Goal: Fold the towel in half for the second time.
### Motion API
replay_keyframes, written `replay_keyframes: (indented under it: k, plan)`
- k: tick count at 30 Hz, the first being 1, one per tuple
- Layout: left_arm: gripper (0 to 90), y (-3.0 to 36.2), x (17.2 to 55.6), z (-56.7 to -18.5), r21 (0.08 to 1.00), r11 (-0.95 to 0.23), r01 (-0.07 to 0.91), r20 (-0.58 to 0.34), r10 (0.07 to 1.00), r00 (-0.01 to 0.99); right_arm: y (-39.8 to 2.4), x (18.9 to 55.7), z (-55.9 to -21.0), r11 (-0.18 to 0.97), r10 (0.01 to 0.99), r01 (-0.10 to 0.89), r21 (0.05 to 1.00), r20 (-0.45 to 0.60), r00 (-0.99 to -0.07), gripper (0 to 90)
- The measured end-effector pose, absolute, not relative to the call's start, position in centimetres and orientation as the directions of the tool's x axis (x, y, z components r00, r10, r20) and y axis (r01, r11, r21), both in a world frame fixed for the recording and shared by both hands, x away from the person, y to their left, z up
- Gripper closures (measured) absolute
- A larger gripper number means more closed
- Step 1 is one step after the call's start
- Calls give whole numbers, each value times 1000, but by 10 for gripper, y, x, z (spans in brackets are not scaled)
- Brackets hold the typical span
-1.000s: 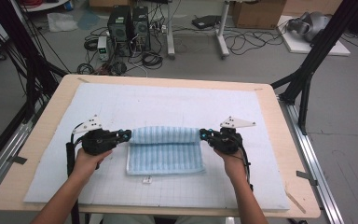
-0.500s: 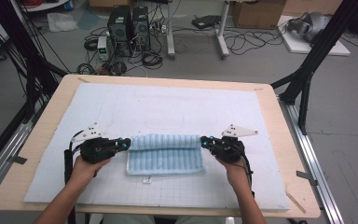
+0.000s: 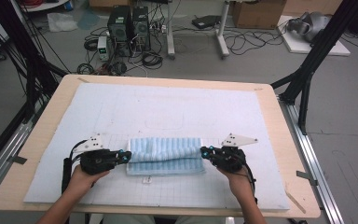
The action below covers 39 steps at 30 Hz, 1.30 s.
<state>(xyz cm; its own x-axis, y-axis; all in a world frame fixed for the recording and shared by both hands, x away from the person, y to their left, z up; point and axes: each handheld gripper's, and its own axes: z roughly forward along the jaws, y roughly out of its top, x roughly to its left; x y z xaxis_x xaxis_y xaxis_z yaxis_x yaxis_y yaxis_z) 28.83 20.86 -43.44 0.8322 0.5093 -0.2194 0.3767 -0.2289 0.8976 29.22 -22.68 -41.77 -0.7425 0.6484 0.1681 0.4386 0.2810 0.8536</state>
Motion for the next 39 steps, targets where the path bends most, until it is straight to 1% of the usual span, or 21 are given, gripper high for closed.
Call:
replay_keyframes:
  k: [10, 11, 12, 13, 14, 15, 16, 19, 21, 23, 27, 31, 34, 38, 39]
  plan:
    - [846, 211, 279, -439, 874, -265, 408, -246, 484, 840, -226, 283, -424, 328, 633, 452, 830, 162, -757, 854]
    - [830, 212, 278, -439, 869, -267, 416, -254, 480, 839, -225, 281, -425, 339, 632, 452, 825, 156, -759, 853]
    - [790, 212, 277, -439, 865, -265, 425, -261, 487, 833, -225, 280, -426, 347, 630, 455, 820, 155, -761, 848]
    - [731, 211, 277, -438, 864, -245, 441, -277, 499, 821, -225, 279, -426, 354, 625, 455, 817, 155, -765, 833]
    - [658, 211, 278, -436, 864, -235, 445, -281, 509, 814, -226, 278, -426, 357, 624, 455, 816, 154, -766, 799]
    - [608, 210, 279, -433, 872, -216, 440, -278, 521, 807, -226, 277, -426, 349, 624, 464, 814, 168, -763, 752]
    - [588, 210, 279, -430, 880, -202, 430, -271, 530, 803, -228, 279, -425, 331, 630, 468, 819, 178, -756, 713]
    - [565, 208, 283, -426, 891, -166, 422, -270, 554, 788, -233, 281, -420, 266, 643, 470, 841, 208, -737, 644]
    - [564, 204, 288, -426, 892, -155, 424, -268, 573, 775, -233, 283, -418, 225, 653, 475, 851, 230, -722, 624]
    - [573, 201, 292, -427, 889, -170, 424, -255, 586, 769, -229, 287, -417, 226, 659, 475, 850, 226, -718, 622]
    - [633, 190, 299, -434, 863, -222, 454, -247, 599, 762, -211, 293, -426, 306, 652, 487, 818, 192, -733, 622]
    - [648, 184, 297, -441, 826, -287, 485, -232, 611, 757, -204, 295, -436, 396, 661, 508, 765, 146, -736, 613]
    - [652, 182, 294, -445, 796, -342, 499, -217, 609, 763, -205, 295, -441, 411, 662, 530, 742, 157, -733, 608]
    - [670, 181, 292, -444, 768, -375, 519, -232, 592, 772, -205, 293, -440, 470, 660, 506, 723, 92, -745, 615]
    - [679, 181, 291, -444, 764, -373, 526, -241, 592, 769, -205, 292, -439, 479, 666, 514, 712, 87, -741, 616]
